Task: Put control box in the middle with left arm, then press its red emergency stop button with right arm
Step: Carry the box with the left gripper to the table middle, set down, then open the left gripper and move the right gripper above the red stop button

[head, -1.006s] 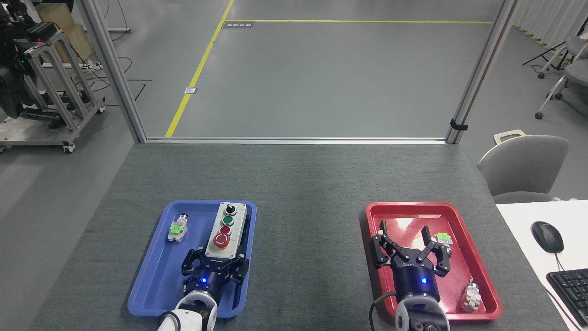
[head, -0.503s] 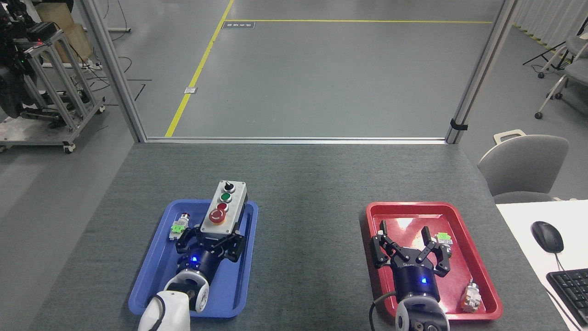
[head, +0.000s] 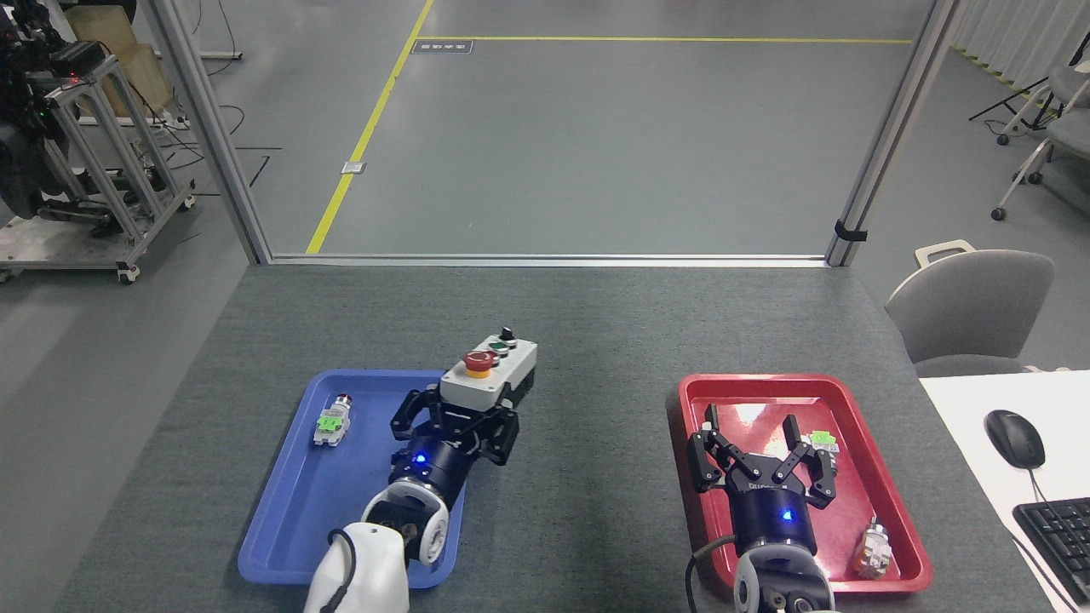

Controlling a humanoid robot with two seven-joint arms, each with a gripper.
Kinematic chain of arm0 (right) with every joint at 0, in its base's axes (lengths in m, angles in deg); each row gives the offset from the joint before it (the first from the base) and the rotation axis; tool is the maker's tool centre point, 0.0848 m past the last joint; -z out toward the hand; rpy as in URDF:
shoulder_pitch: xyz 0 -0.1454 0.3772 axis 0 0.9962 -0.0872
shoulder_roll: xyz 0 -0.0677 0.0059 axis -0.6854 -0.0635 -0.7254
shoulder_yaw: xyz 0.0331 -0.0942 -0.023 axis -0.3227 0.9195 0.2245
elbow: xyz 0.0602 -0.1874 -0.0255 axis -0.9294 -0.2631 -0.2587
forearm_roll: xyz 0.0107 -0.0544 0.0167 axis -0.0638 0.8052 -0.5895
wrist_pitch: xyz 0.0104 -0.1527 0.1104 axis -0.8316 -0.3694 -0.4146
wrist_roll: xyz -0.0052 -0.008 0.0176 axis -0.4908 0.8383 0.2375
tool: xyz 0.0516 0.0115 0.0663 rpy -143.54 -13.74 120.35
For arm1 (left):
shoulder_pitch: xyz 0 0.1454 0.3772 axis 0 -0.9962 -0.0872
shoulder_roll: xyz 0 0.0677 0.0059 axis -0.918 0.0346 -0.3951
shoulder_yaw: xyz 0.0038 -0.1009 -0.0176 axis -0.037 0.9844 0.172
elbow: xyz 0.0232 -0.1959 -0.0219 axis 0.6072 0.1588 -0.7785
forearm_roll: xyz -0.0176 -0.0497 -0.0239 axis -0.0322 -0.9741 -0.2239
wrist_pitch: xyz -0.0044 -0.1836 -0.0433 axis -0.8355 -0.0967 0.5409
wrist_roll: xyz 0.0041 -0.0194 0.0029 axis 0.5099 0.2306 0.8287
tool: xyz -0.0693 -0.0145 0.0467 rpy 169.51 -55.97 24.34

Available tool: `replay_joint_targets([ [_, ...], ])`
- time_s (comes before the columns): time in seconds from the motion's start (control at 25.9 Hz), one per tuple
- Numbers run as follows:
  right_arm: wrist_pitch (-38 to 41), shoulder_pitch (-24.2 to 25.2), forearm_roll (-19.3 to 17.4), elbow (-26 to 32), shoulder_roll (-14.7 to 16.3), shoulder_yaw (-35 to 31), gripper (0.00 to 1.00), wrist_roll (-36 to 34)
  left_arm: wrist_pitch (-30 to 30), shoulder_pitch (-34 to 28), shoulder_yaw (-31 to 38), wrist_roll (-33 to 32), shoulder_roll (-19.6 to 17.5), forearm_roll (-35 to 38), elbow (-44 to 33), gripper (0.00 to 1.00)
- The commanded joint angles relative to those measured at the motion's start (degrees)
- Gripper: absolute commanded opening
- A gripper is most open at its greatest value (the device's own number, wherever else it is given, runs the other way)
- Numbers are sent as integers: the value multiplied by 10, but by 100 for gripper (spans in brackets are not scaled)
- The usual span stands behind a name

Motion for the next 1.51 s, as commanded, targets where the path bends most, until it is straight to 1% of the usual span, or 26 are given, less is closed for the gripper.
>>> replay_joint_targets([
  [0.0, 0, 0, 0, 0, 2, -1, 100, 0, -14, -5, -39, -11, 26, 0, 1, 0],
  [0.08, 0, 0, -1, 0, 2, -1, 100, 0, -15, -5, -48, -11, 54, 1, 18, 0],
  [0.12, 0, 0, 0, 0, 2, -1, 100, -1, -22, -5, -54, -11, 57, 1, 33, 0],
  [0.23, 0, 0, 0, 0, 3, -1, 100, 0, -55, -3, -105, -6, 58, -1, 57, 0],
  [0.31, 0, 0, 0, 0, 5, -2, 100, 0, -66, -2, -125, -5, 57, -1, 67, 0],
  [0.54, 0, -1, 0, 0, 6, -2, 100, -1, -67, -1, -141, -5, 58, 2, 105, 0],
  [0.66, -1, -2, 0, 0, 5, -2, 100, -2, -75, 0, -185, -6, 58, 13, 122, 0],
  [0.73, -3, -5, 0, 0, 4, -2, 100, -2, -87, 1, -200, -6, 58, 22, 135, 0],
  [0.89, -3, -6, 0, 0, 4, -3, 100, -3, -95, 1, -205, -11, 58, 19, 135, 0],
  [0.93, -2, -6, 0, 0, 4, -2, 100, -3, -95, 1, -205, -11, 58, 17, 135, 5],
  [0.97, -2, -6, 0, 0, 3, -2, 100, -3, -95, 1, -206, -11, 58, 17, 135, 16],
  [1.01, -1, -7, 0, 0, 3, -2, 100, -3, -95, 1, -205, -11, 58, 17, 135, 30],
  [1.08, -2, -8, 1, 0, 3, -2, 100, -7, -101, 1, -204, -12, 58, 16, 133, 76],
  [1.12, -2, -9, 2, 0, 4, -1, 98, -8, -107, 1, -202, -11, 57, 14, 131, 92],
  [1.16, 0, -12, 4, 0, 4, -1, 88, -9, -114, 0, -201, -11, 57, 14, 128, 96],
  [1.2, 4, -18, 4, -1, 5, 2, 71, -10, -116, -1, -201, -10, 54, 13, 123, 97],
  [1.28, 34, -31, 2, -10, 6, 4, 33, -15, -111, -8, -200, -10, 50, 12, 96, 98],
  [1.31, 62, -36, 5, -16, 5, 5, 15, -15, -110, -14, -200, -10, 39, 11, 74, 98],
  [1.35, 95, -46, 8, -29, 2, 6, 0, -16, -108, -27, -199, -10, 17, 11, 48, 98],
  [1.43, 141, -79, 12, -65, -5, 24, 0, -16, -91, -54, -198, -11, -31, 10, -16, 98],
  [1.47, 141, -91, 20, -83, -12, 46, 0, -16, -82, -68, -195, -11, -51, 9, -50, 98],
])
